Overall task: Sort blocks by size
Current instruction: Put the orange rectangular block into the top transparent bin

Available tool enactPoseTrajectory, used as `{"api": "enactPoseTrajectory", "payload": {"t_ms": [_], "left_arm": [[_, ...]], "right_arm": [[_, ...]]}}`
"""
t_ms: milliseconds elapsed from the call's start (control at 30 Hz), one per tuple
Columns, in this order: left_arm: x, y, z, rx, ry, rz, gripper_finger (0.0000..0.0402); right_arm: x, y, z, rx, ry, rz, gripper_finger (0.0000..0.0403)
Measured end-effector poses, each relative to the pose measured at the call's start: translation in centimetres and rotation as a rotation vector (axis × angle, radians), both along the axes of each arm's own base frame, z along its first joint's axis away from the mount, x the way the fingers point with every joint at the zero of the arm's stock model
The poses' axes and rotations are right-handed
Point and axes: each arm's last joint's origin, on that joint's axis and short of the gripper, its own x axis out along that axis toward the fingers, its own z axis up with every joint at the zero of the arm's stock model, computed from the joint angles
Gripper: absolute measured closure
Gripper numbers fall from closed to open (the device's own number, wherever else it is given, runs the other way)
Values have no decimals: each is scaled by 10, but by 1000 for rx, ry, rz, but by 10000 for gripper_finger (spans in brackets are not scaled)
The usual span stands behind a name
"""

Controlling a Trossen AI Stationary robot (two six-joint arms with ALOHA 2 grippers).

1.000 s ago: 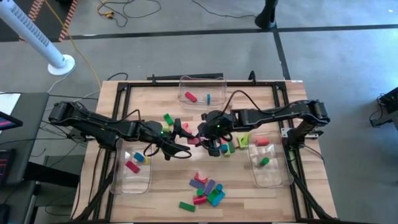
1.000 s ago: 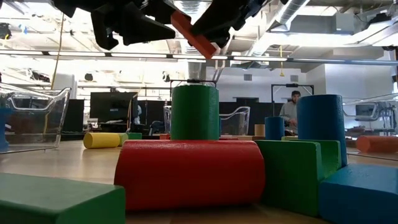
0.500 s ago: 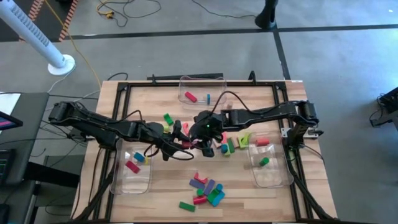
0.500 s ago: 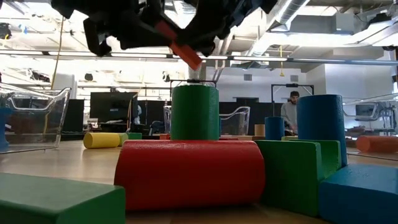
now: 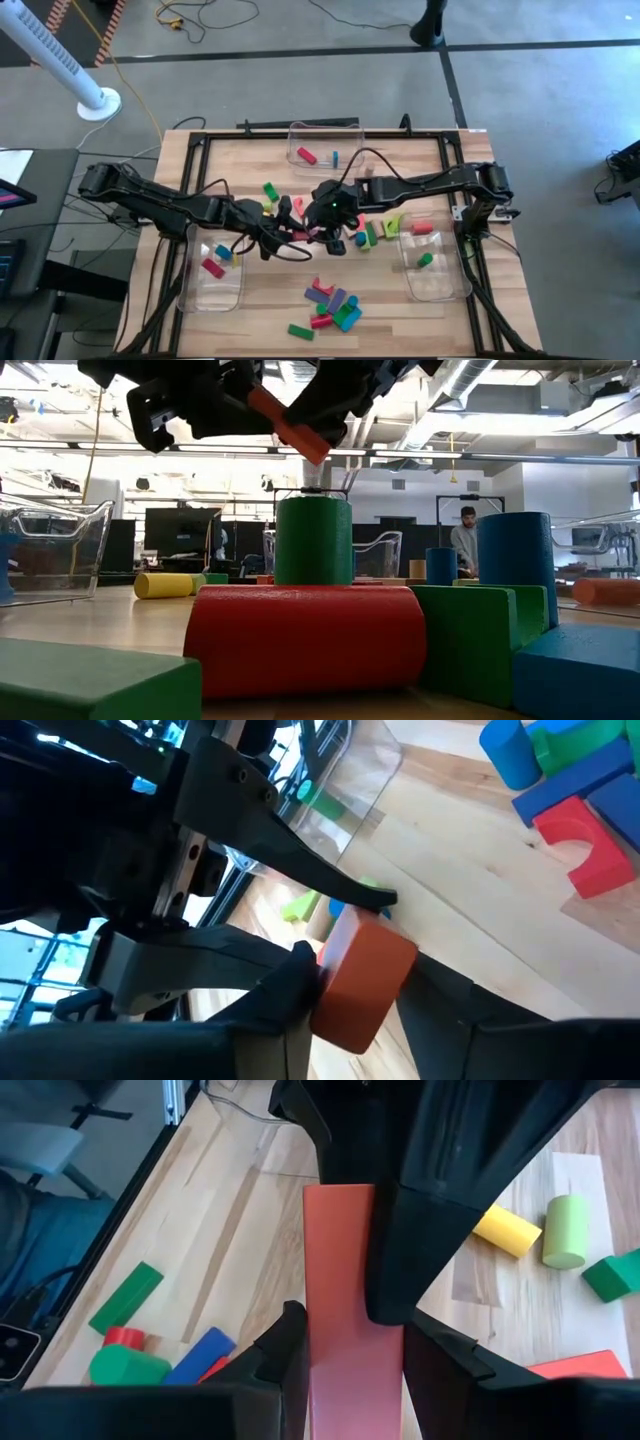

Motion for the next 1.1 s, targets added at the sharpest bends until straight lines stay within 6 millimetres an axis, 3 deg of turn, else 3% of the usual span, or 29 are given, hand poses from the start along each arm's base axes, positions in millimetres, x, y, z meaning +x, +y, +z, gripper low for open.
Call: {"api": "enactPoseTrajectory", "payload": {"t_ms": [300, 767, 1100], "left_arm": [[-1, -5, 0, 19, 0, -26, 314], [-2, -11, 1, 44, -9, -64, 317], [-3, -13, 0, 42, -6, -77, 256]], "right_arm": [[0, 0, 0, 9, 4, -1, 240], [-1, -1, 0, 58, 19, 9, 239], [-2, -12, -2, 85, 46, -17, 239]]}}
